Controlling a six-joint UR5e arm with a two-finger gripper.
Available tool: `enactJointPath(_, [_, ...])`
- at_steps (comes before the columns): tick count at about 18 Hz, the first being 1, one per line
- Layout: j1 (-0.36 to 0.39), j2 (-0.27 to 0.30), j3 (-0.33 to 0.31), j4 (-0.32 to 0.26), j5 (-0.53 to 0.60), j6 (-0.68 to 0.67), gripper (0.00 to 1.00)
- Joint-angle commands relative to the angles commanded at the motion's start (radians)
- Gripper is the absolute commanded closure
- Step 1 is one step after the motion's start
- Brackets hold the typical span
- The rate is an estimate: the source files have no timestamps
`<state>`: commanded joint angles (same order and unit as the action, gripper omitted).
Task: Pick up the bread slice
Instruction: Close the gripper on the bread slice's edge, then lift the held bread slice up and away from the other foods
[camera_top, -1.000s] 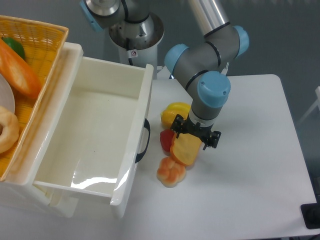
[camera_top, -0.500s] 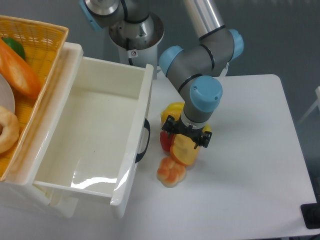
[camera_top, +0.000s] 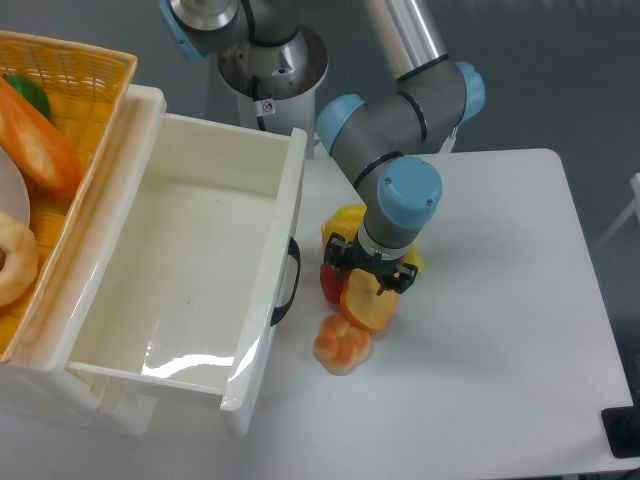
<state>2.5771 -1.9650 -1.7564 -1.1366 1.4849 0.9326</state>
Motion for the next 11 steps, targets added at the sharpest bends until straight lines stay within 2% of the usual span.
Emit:
enactJointPath(3, [0.008,0.003,0.005,-0.003,0.002,0.009,1.00])
enactJointPath(6, [0.011,0.006,0.020,-0.003,0.000,0.012,1.00])
enactJointPath(11, [0.029,0.008,0.083,-0.002,-0.002,0.011,1.00])
